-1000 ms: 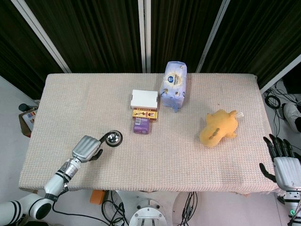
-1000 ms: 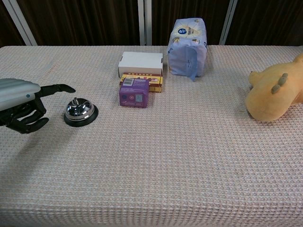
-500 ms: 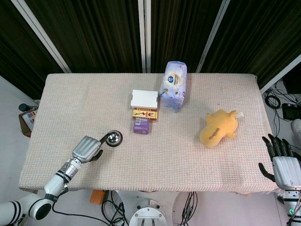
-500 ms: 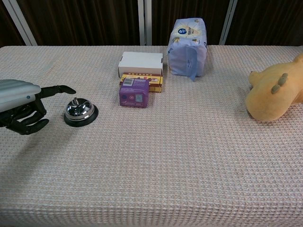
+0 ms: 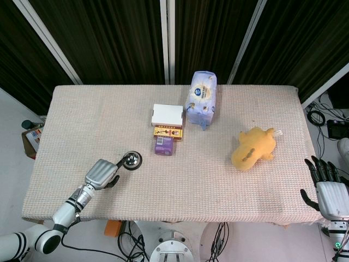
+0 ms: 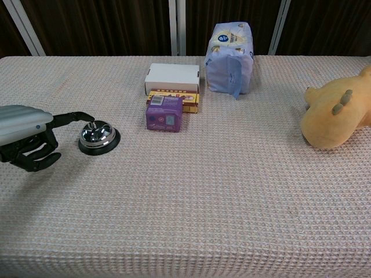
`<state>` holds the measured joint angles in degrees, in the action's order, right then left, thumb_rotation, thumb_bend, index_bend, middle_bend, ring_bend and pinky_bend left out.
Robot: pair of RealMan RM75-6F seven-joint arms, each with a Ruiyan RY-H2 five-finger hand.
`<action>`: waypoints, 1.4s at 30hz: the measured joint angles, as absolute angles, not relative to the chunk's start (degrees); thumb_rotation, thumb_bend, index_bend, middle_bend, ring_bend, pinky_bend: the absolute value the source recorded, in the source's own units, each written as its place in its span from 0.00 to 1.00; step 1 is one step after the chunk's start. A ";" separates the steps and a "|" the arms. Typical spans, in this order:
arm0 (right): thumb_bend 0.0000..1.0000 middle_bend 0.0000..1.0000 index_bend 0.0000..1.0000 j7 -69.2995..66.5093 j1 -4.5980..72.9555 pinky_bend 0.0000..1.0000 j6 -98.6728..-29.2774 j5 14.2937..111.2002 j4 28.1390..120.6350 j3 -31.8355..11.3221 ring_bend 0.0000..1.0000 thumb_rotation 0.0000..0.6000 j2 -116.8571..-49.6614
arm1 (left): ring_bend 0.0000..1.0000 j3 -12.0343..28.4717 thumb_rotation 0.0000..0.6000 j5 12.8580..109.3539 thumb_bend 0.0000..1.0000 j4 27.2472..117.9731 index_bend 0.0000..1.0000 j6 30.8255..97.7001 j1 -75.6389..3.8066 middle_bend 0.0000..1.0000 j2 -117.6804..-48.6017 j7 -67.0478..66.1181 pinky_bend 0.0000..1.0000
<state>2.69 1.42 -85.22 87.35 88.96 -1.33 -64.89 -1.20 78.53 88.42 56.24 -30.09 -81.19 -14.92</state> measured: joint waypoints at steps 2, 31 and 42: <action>0.24 0.00 0.00 2.70 1.41 0.00 -85.38 87.40 89.03 -1.39 0.00 1.00 -64.82 | 0.82 -1.14 1.00 78.76 0.52 88.57 0.07 56.63 -30.04 0.82 -81.16 -14.84 0.84; 0.24 0.00 0.00 2.75 1.51 0.00 -85.11 87.48 88.99 -1.25 0.00 1.00 -64.86 | 0.82 -1.35 1.00 79.70 0.52 89.48 0.07 57.12 -29.84 0.82 -80.60 -14.74 0.85; 0.24 0.00 0.00 2.81 1.39 0.00 -85.57 87.45 89.53 -1.45 0.00 1.00 -64.28 | 0.82 -1.12 1.00 79.71 0.52 89.63 0.07 57.55 -29.97 0.82 -80.63 -14.75 0.85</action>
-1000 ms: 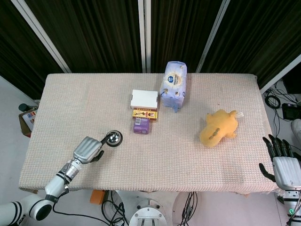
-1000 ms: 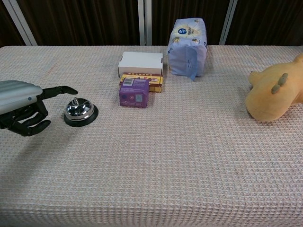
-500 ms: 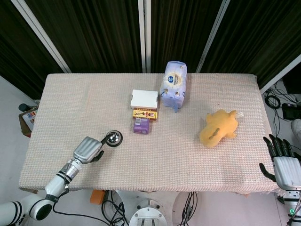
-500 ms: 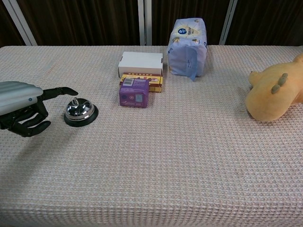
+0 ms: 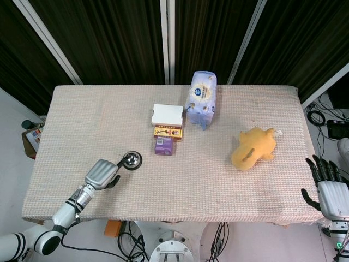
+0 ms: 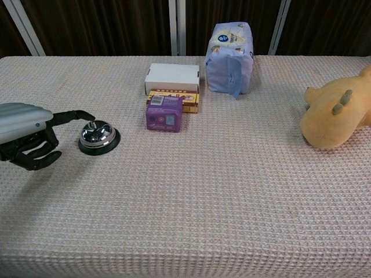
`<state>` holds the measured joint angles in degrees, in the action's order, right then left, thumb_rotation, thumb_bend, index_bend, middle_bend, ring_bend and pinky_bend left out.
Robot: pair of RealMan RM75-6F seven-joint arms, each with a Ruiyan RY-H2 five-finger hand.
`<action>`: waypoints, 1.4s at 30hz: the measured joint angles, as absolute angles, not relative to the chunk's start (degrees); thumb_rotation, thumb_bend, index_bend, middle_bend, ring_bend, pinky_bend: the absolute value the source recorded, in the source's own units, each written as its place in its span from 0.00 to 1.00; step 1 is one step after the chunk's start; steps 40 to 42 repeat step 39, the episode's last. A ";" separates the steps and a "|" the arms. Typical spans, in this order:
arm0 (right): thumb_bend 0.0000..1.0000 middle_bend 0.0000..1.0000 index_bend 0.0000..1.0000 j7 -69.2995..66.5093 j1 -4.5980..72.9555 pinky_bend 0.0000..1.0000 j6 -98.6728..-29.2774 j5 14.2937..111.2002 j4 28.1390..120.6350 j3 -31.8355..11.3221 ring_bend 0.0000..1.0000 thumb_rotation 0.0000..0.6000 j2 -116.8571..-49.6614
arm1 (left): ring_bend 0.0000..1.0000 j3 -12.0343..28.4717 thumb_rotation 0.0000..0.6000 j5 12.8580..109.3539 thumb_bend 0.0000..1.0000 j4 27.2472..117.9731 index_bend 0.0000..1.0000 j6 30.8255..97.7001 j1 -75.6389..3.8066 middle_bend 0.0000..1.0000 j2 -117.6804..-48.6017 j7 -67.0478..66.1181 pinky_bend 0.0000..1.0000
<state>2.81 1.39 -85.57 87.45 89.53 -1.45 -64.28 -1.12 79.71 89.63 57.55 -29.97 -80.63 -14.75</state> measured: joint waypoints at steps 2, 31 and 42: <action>0.24 0.00 0.00 2.82 1.43 0.00 -85.43 87.51 89.51 -1.37 0.00 1.00 -64.41 | 0.82 -0.99 1.00 79.88 0.52 89.70 0.07 57.82 -29.88 0.82 -80.43 -14.51 0.85; 0.19 0.00 0.00 1.57 1.06 0.00 -86.50 87.70 87.28 -1.54 0.00 1.00 -65.63 | 0.08 -5.53 0.78 88.04 0.13 88.51 0.07 88.61 -10.78 0.08 -73.10 -9.20 0.22; 0.18 0.00 0.00 3.86 0.63 0.00 -87.54 88.38 89.04 -1.32 0.00 1.00 -65.55 | 0.06 -7.09 0.36 89.37 0.09 88.10 0.07 91.58 -6.12 0.05 -69.98 -8.16 0.18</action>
